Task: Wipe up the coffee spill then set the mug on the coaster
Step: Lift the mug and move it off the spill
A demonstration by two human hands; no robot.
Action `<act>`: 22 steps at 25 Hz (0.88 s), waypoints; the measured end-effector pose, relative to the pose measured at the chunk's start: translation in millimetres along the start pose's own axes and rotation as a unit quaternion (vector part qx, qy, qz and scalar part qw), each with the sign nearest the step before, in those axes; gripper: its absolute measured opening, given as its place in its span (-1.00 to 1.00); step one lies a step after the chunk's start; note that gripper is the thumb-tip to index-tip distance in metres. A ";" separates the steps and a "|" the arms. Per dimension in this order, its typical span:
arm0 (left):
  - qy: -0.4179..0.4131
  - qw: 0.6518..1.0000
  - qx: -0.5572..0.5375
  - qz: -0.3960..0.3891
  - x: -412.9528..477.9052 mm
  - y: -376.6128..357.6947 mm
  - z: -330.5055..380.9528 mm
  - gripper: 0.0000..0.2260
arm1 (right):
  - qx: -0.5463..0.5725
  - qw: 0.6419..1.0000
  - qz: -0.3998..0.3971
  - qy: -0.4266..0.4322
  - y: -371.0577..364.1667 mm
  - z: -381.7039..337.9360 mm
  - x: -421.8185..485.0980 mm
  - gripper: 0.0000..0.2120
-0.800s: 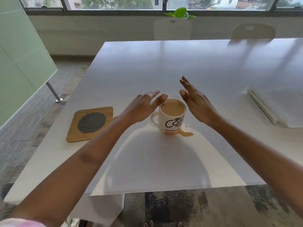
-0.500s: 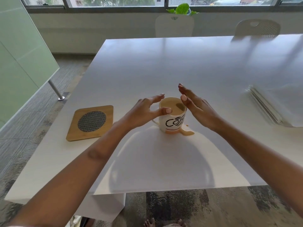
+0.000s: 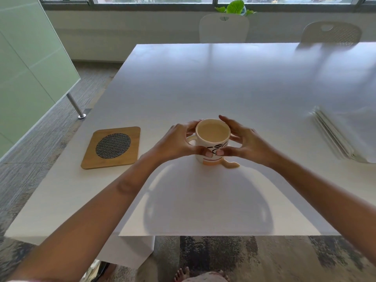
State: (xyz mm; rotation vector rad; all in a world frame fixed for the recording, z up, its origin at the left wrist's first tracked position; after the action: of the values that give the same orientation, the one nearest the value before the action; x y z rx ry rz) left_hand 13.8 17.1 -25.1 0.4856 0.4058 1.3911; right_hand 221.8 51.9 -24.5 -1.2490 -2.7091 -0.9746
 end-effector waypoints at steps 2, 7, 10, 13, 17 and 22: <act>0.003 1.000 -0.011 0.001 0.8 -0.3 0.5 -0.28 | 0.004 1.000 -0.002 0.000 0.1 2.1 1.6 -0.04; 0.012 0.999 -0.037 -0.004 3.3 0.8 0.8 -0.33 | 0.002 1.000 -0.009 0.007 1.3 4.2 5.9 -0.04; 0.009 0.999 -0.042 -0.008 4.0 1.3 1.1 -0.35 | 0.004 1.000 -0.008 0.007 2.1 6.6 8.2 -0.08; 0.003 0.999 -0.041 -0.007 5.0 2.2 1.5 -0.37 | 0.002 1.000 -0.007 0.010 4.5 8.8 10.7 -0.16; 0.000 0.999 -0.041 -0.006 6.9 2.4 0.8 -0.38 | -0.014 1.000 -0.009 0.018 6.4 4.8 12.7 -0.25; -0.007 0.999 -0.037 -0.005 9.7 4.5 0.0 -0.38 | -0.028 0.999 -0.003 0.026 8.7 4.1 15.3 -0.29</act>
State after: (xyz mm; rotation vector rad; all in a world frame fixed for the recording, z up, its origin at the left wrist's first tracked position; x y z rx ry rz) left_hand 11.4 27.2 -22.5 0.4318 0.3441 1.3869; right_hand 218.3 68.9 -19.3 -1.2068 -2.6652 -1.0743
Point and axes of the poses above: each hand's wrist, its own x-axis towards the middle knuckle, its own y-axis out of the back of the hand, z = x × y, the point moved 3 cm from there along x, towards the middle knuckle, and after that the axes turned 11 degrees about y, right-handed, at the moved point
